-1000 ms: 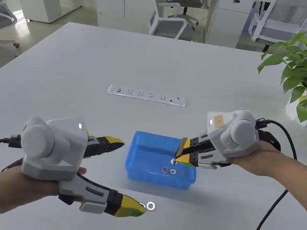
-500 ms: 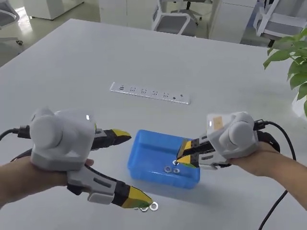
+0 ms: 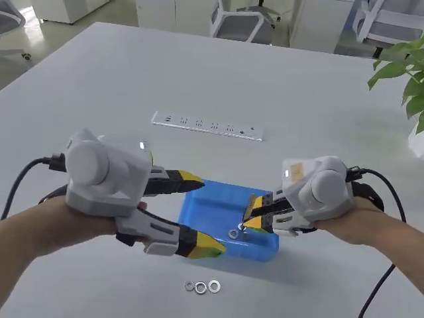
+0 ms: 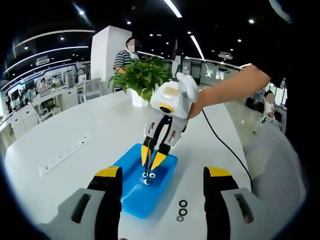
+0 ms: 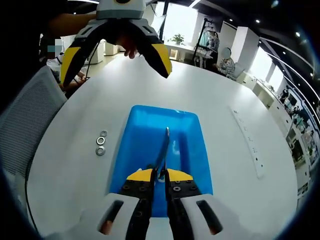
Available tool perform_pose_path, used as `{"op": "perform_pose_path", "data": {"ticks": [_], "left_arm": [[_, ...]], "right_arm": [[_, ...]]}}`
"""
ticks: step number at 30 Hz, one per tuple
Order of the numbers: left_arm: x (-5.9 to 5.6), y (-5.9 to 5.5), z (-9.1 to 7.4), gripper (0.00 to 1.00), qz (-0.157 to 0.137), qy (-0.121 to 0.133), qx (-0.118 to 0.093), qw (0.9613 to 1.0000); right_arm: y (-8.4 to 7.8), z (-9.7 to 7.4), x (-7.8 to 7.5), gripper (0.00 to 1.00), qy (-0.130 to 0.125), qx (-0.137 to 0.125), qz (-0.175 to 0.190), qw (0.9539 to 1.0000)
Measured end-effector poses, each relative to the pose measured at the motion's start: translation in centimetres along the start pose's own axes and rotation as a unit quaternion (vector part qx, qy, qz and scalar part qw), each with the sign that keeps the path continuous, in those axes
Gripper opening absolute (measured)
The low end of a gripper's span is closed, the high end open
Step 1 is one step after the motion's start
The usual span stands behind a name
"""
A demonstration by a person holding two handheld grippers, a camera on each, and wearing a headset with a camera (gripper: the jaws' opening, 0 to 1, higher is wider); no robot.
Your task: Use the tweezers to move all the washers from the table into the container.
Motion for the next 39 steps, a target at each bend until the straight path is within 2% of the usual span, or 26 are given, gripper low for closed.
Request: {"op": "perform_pose_path", "data": {"ticks": [8,12,22,28,35,39], "left_arm": [[1.6,0.7,1.9,0.44,0.036,0.001,0.011,0.9993],[1.9,1.2,2.9,0.33,0.051,-0.005,0.016,0.9985],[1.9,1.4,5.0,0.24,0.086,-0.025,0.033,0.9955],[2.2,1.5,6.0,0.17,0.106,-0.029,0.040,0.9931],[2.4,1.4,6.7,0.07,0.116,-0.037,0.048,0.9914],[2.3,1.4,6.8,0.06,0.118,-0.041,0.048,0.9910]], "right_arm": [[-0.1,0.1,0.0,0.09,0.003,-0.001,0.000,1.0000],[0.0,0.2,0.0,0.09,0.003,-0.002,-0.001,1.0000],[-0.2,0.1,0.0,0.09,0.004,0.001,-0.004,1.0000],[-0.2,0.1,0.0,0.09,0.006,0.002,-0.007,1.0000],[-0.1,0.1,0.1,0.10,0.008,0.004,-0.011,0.9999],[-0.2,0.1,0.1,0.10,0.008,0.007,-0.014,0.9998]]}}
Point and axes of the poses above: the centre of the closed fingertips' face, and the gripper's own axes: z roughly forward along the fingers, x roughly to its left, y roughly out of its top, the point moved 3 cm from there along -z, roughly backward along the fingers
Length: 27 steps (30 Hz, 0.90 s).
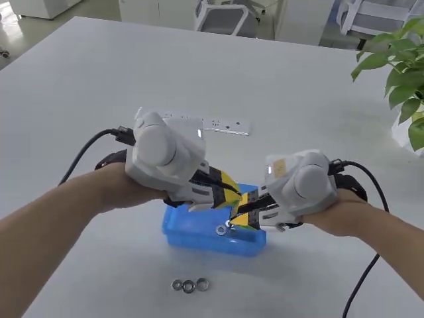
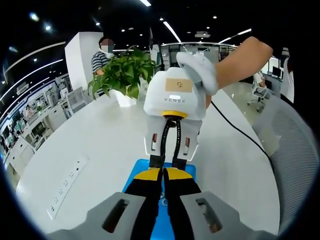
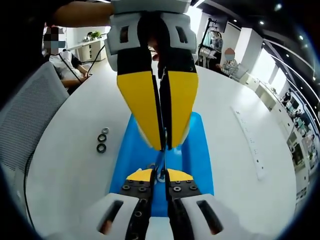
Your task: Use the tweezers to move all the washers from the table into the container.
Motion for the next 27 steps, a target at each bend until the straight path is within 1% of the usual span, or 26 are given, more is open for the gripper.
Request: {"op": "perform_pose_path", "data": {"ticks": [6,10,12,18,21,27], "left_arm": [[-0.1,0.1,0.2,0.06,0.007,-0.005,0.000,1.0000],[-0.1,0.1,0.3,0.05,0.011,-0.006,0.000,0.9999],[0.0,0.1,0.4,0.05,0.012,-0.007,0.002,0.9999],[0.0,0.2,0.3,0.05,0.017,-0.006,0.003,0.9998],[0.0,0.4,0.3,0.05,0.018,-0.007,0.003,0.9998],[0.1,0.9,0.0,0.05,0.020,-0.006,0.002,0.9998]], "right_arm": [[0.0,-0.1,0.0,0.11,-0.001,0.008,-0.008,0.9999],[0.1,-0.1,0.1,0.14,0.000,0.011,-0.014,0.9998],[0.1,-0.3,0.1,0.16,-0.006,0.012,-0.015,0.9998],[0.3,-1.1,0.0,0.20,-0.017,0.006,-0.003,0.9998],[0.3,-1.8,-0.1,0.24,-0.028,0.004,0.009,0.9996],[0.6,-3.1,0.1,0.27,-0.046,-0.001,0.020,0.9987]]}}
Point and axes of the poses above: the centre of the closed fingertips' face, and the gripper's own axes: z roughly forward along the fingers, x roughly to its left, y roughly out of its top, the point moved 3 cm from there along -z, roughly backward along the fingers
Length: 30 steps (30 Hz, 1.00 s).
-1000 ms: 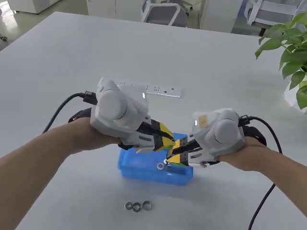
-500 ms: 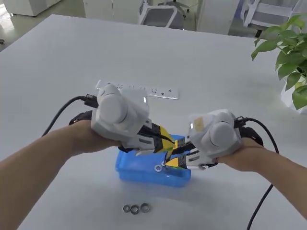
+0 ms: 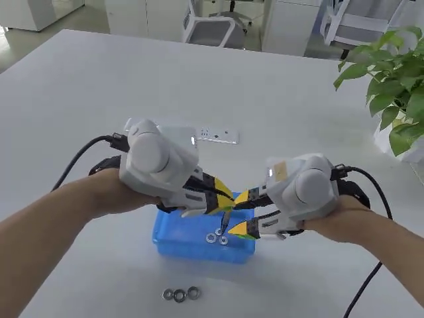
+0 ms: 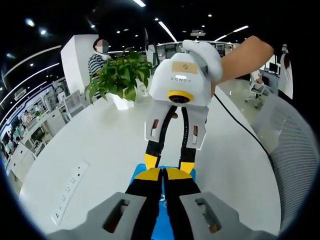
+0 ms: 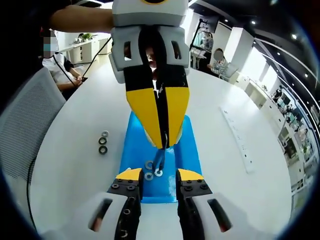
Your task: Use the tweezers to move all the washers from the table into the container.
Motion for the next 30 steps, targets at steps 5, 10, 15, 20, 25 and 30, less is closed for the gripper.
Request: {"op": "perform_pose_path", "data": {"ticks": [5,10,15,20,25,30], "left_arm": [[-0.1,0.4,-0.4,0.05,0.001,0.000,0.003,1.0000],[-0.5,1.1,-0.9,0.05,0.003,0.000,0.004,1.0000],[-0.7,1.7,-1.2,0.05,0.004,-0.001,0.005,1.0000],[-1.3,2.5,-1.7,0.05,0.006,-0.004,0.004,1.0000],[-1.8,2.9,-2.4,0.05,0.006,-0.004,0.006,1.0000],[-2.4,3.5,-3.4,0.05,0.006,-0.001,0.005,1.0000]], "right_arm": [[0.1,-1.2,0.3,0.31,-0.012,-0.003,0.017,0.9998],[-0.3,-2.4,0.7,0.35,-0.024,-0.006,0.038,0.9989],[-0.4,-3.4,1.3,0.42,-0.031,-0.008,0.059,0.9977],[-0.8,-4.4,2.2,0.48,-0.040,-0.010,0.084,0.9956],[-1.0,-5.2,3.3,0.53,-0.043,-0.012,0.096,0.9943],[-1.1,-5.7,4.1,0.60,-0.050,-0.017,0.109,0.9927]]}}
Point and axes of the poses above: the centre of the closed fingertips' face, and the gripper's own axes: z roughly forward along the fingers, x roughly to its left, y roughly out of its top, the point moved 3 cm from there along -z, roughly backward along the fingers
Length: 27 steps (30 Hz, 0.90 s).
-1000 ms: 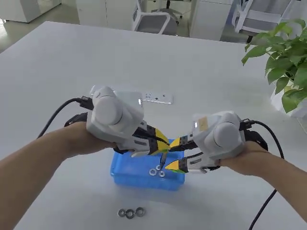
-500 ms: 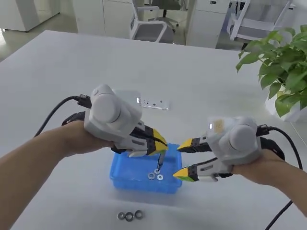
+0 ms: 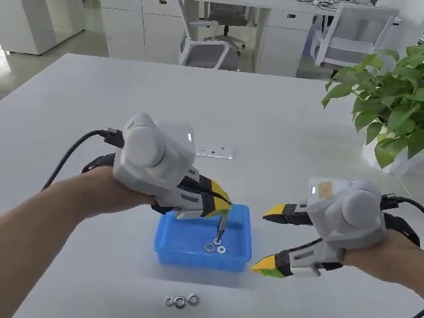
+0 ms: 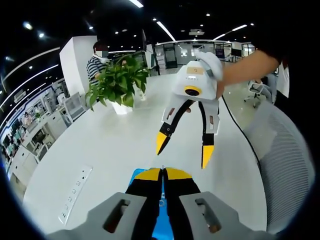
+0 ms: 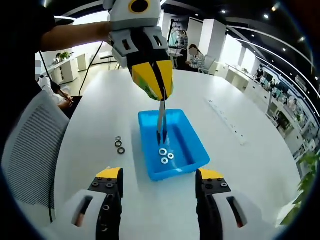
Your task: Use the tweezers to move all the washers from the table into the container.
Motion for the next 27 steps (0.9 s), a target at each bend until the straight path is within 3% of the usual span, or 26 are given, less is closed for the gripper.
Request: {"op": "perform_pose_path", "data": {"ticks": [13,27], "left_arm": [[-1.1,-0.4,-1.6,0.05,-0.009,-0.007,0.005,0.9999],[-3.7,-1.7,-2.8,0.05,-0.020,-0.015,0.004,0.9997]], "right_arm": [[0.5,-0.8,1.8,0.76,-0.010,-0.018,0.024,0.9995],[0.8,-0.3,3.7,0.92,-0.009,-0.027,0.037,0.9989]]}}
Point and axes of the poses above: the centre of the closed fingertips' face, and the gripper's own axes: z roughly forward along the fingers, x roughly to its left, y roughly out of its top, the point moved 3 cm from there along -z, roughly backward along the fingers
